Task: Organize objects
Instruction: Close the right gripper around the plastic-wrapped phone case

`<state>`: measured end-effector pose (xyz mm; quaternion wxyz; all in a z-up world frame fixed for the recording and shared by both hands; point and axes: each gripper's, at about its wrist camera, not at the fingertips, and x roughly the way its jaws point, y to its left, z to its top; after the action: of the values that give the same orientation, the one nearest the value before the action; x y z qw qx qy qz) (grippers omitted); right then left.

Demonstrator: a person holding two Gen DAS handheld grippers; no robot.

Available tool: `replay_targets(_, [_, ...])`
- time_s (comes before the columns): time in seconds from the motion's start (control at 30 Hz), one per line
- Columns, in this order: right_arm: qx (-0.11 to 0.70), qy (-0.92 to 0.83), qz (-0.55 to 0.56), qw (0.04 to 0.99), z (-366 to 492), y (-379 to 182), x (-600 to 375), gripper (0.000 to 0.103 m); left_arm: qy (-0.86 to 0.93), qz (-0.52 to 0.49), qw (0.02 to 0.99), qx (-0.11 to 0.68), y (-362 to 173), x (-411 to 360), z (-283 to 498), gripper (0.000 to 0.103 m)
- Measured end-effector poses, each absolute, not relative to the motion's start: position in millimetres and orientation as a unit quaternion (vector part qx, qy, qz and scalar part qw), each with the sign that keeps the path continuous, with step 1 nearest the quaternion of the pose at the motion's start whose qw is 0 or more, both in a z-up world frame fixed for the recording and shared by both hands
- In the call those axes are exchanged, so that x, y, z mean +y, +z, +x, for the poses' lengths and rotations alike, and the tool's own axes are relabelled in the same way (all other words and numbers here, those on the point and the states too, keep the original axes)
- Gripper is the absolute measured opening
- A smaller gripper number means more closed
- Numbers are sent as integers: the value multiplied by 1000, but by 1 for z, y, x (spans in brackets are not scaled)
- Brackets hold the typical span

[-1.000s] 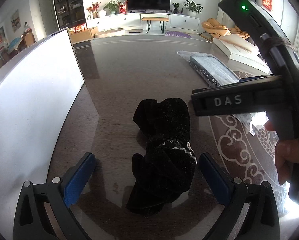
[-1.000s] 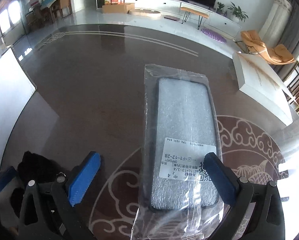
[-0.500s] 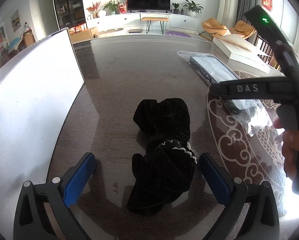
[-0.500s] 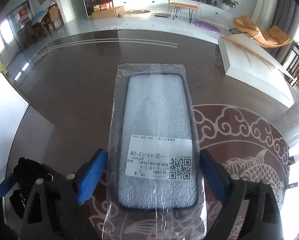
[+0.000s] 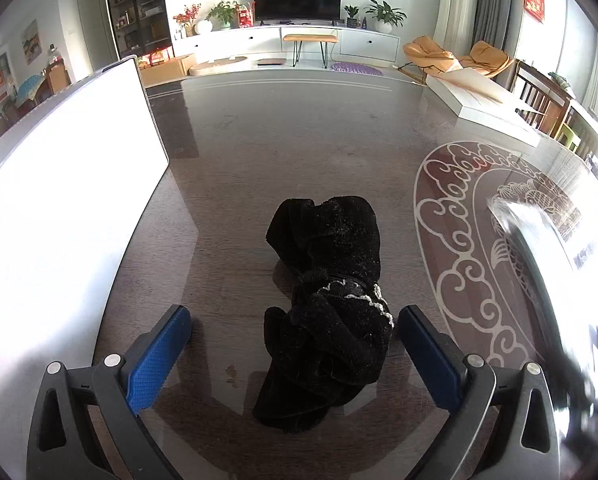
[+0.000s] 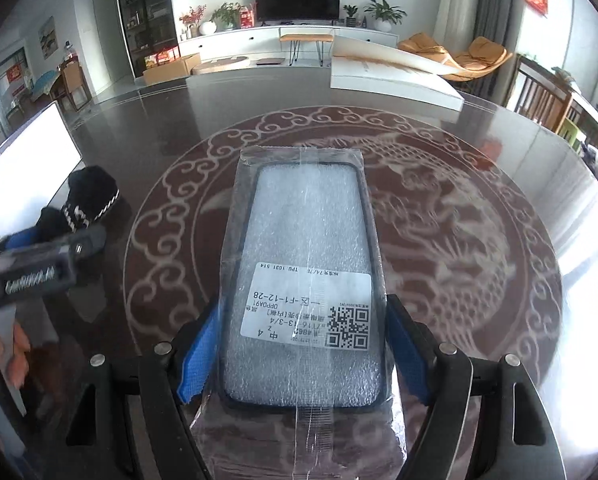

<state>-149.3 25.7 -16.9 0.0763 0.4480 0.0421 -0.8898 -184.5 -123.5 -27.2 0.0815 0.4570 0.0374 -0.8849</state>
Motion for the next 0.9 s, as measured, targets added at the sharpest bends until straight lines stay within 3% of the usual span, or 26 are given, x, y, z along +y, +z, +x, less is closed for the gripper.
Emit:
replay_targets(0.13, [38,-891,445,85,-94,-16,39,78,-885,457,81,37,-27,-123,-185,103])
replay_targets(0.23, [12,-886,453,98,-81,-17,49,102,-885,457,81,37,-27,-123,-185,103])
replay_targets(0.43, [48,-883,461,79,-89,-23,38,103,-885,457,81,38,-27,-123,-185,103])
replay_targets(0.9, [47,-883,460,83,-88,-24,40,103,-885,457,81,37,-27,-123,-186,103])
